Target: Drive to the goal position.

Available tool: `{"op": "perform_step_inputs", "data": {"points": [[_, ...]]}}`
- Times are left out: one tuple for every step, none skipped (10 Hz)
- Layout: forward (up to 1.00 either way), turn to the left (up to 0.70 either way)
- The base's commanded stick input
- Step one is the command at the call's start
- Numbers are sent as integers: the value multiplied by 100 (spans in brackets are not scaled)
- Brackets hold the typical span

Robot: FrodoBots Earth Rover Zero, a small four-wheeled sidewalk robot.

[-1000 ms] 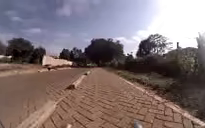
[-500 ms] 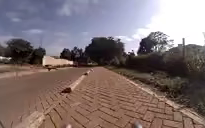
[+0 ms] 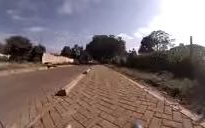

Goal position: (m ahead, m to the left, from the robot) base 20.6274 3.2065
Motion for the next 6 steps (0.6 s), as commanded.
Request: {"op": "perform_step_inputs", "data": {"points": [[70, 0], [70, 0], [70, 0], [70, 0], [70, 0], [70, 0]]}}
